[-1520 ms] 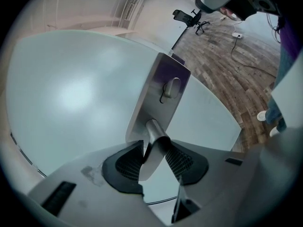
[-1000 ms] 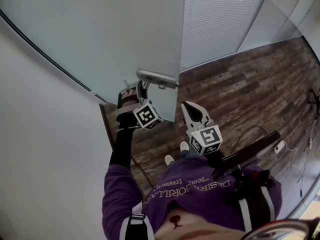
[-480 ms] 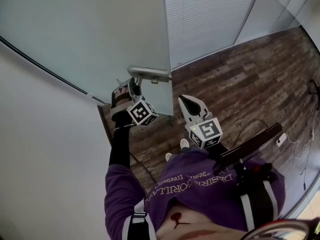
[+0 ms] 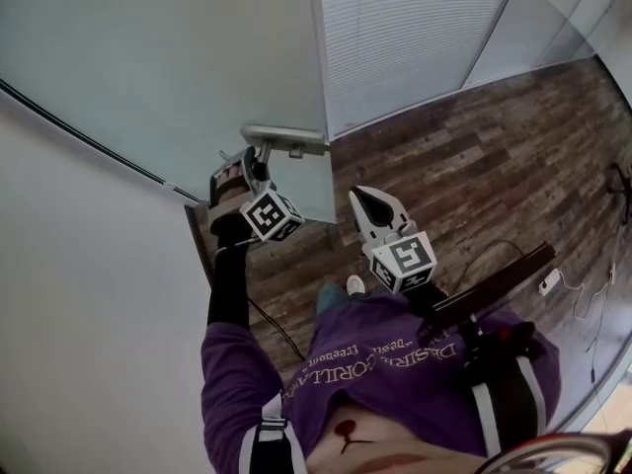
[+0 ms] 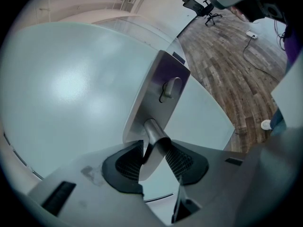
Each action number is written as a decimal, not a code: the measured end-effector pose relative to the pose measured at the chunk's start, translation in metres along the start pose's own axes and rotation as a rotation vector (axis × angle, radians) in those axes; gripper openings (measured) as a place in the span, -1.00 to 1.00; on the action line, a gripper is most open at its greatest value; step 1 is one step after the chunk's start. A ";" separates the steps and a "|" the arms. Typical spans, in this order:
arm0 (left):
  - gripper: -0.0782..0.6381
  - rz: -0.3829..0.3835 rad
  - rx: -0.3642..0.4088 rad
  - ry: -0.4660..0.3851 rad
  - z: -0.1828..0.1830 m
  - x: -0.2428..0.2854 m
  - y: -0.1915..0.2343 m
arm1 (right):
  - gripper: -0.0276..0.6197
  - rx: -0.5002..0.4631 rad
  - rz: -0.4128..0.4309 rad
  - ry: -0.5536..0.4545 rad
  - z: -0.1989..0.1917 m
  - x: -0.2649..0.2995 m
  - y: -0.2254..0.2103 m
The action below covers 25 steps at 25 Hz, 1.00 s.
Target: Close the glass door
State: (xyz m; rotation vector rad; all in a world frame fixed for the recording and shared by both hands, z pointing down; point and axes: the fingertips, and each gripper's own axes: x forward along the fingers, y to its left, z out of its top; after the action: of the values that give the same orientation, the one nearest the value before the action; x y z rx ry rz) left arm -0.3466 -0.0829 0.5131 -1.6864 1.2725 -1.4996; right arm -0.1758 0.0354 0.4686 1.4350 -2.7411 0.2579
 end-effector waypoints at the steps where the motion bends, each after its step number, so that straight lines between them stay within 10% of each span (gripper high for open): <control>1: -0.38 -0.001 -0.001 0.000 0.002 0.003 0.001 | -0.92 0.001 0.000 0.000 0.000 0.001 -0.003; 25: -0.39 -0.068 0.025 0.040 0.038 0.072 0.029 | -0.92 0.015 -0.115 0.004 0.029 0.062 -0.045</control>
State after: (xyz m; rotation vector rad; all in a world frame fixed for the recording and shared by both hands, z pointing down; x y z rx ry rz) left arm -0.3234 -0.1663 0.5108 -1.7074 1.2231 -1.5901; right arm -0.1731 -0.0448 0.4526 1.5863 -2.6471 0.2781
